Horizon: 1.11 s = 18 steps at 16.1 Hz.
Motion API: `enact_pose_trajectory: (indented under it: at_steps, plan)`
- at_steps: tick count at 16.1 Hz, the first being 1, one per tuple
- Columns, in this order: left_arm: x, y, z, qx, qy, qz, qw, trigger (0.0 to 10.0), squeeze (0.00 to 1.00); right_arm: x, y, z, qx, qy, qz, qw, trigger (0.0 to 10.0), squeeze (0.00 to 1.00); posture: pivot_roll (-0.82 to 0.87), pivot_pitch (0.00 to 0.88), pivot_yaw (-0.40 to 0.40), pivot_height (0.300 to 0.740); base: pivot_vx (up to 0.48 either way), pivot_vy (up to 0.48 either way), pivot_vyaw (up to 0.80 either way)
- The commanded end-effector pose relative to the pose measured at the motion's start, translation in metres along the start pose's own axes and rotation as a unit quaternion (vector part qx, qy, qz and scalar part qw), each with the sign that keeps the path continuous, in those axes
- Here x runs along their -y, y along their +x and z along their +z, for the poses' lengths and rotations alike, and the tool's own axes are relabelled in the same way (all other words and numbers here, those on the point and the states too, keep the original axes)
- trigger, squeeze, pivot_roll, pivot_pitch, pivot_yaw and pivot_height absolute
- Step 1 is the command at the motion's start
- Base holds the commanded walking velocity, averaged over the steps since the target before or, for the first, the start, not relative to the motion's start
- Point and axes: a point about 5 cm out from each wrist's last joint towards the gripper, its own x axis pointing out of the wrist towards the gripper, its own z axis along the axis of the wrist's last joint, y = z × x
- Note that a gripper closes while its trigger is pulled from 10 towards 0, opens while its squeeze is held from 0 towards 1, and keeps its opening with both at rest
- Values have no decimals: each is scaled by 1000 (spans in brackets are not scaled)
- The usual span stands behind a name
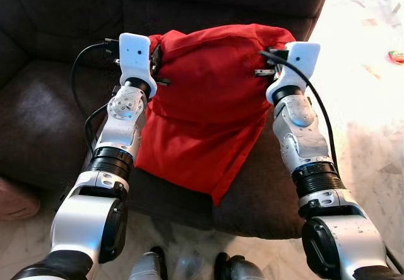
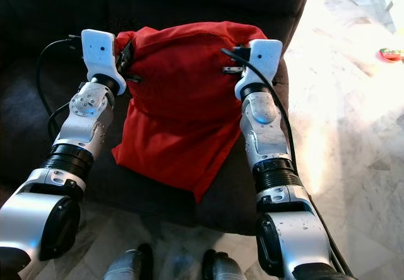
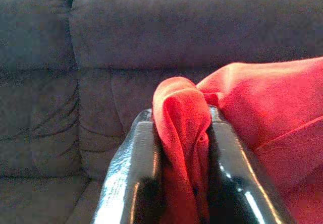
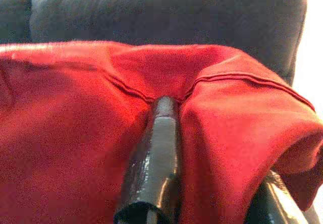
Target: Move the pillow to the sofa from floor
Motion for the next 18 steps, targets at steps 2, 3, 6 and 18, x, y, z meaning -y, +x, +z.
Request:
enact_pose_trajectory:
  at_steps: [2,3,6,18]
  plan:
    - [5,2,2,6,8,-9,1000,10000,1000,-2,4,9,18,7,3,1000,10000,1000,35,240,-50,740,0,0,0]
    - [5,2,3,6,12,-8,1000,10000,1000,-2,4,9,19,11,4,1000,10000,1000,34,239,-49,740,0,0,0]
    - [5,4,5,11,16,-3,1000,10000,1000,-3,4,11,24,4,4,1000,10000,1000,35,237,-50,740,0,0,0]
    - [3,-46,-12,66,59,-1,996,10000,0,21,-40,-14,41,-27,-31,998,10000,0,31,151,-50,740,0,0,0]
